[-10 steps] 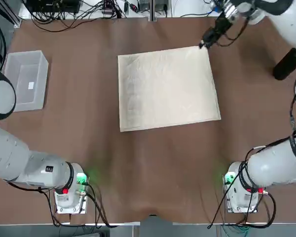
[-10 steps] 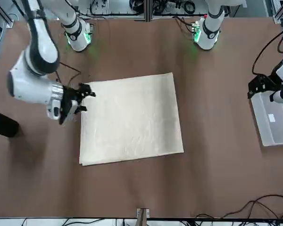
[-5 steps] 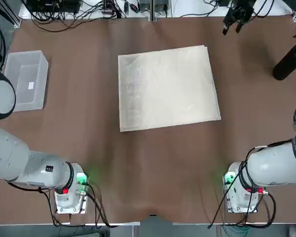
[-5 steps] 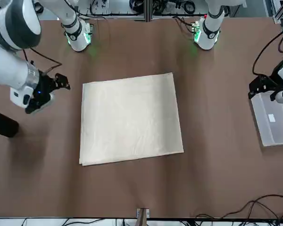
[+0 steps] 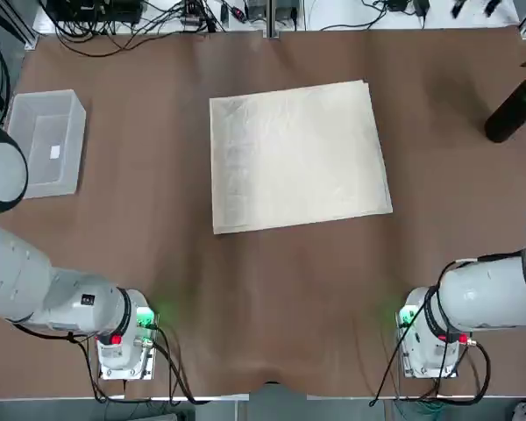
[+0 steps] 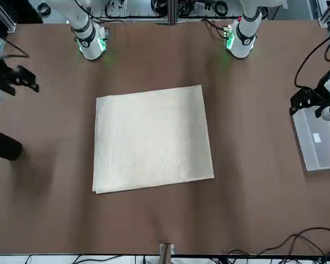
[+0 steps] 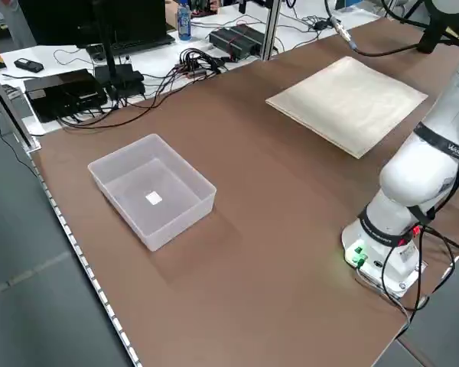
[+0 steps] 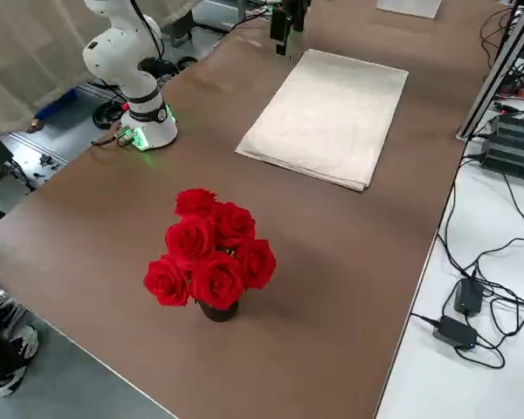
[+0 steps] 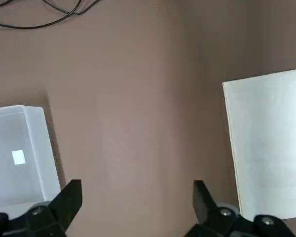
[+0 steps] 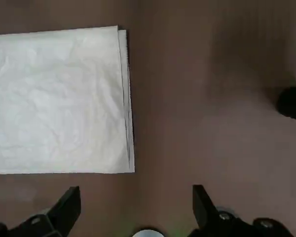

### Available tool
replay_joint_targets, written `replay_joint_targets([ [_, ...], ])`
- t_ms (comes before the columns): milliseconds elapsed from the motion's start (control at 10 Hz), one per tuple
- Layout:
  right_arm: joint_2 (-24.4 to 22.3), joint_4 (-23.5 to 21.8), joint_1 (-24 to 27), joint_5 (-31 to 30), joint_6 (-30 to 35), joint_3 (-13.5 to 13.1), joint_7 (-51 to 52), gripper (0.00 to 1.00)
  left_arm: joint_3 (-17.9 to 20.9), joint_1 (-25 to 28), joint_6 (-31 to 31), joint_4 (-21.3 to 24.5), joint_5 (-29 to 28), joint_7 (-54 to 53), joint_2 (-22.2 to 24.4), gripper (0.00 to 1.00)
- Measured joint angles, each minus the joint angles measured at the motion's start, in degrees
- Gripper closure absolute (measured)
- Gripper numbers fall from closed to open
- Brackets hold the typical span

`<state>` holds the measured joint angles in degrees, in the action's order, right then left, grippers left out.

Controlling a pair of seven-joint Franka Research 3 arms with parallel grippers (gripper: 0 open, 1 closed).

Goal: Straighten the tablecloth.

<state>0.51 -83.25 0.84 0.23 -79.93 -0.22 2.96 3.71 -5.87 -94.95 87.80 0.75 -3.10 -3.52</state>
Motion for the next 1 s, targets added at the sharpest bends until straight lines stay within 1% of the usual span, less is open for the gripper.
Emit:
replay_joint_targets([
  [100,0.0,1.9,0.2,-3.1,0.6,0.0,-1.8,0.0,0.0,0.0,0.0,0.0,0.0,0.0,0.0,0.01],
  [200,0.0,3.1,0.3,-4.6,0.7,0.0,-3.3,0.0,0.0,0.0,0.0,0.0,0.0,0.0,0.0,0.01],
  [400,0.0,3.6,1.3,-4.2,0.6,0.0,-4.1,0.0,0.0,0.0,0.0,0.0,0.0,0.0,0.0,0.01],
  [600,0.0,3.6,2.3,-2.4,0.5,0.0,-4.2,0.0,0.0,0.0,0.0,0.0,0.0,0.0,0.0,0.01],
  [1000,0.0,3.6,2.4,-1.7,-0.2,0.2,-4.3,0.0,0.1,0.0,0.0,0.0,0.0,0.0,0.0,0.01],
])
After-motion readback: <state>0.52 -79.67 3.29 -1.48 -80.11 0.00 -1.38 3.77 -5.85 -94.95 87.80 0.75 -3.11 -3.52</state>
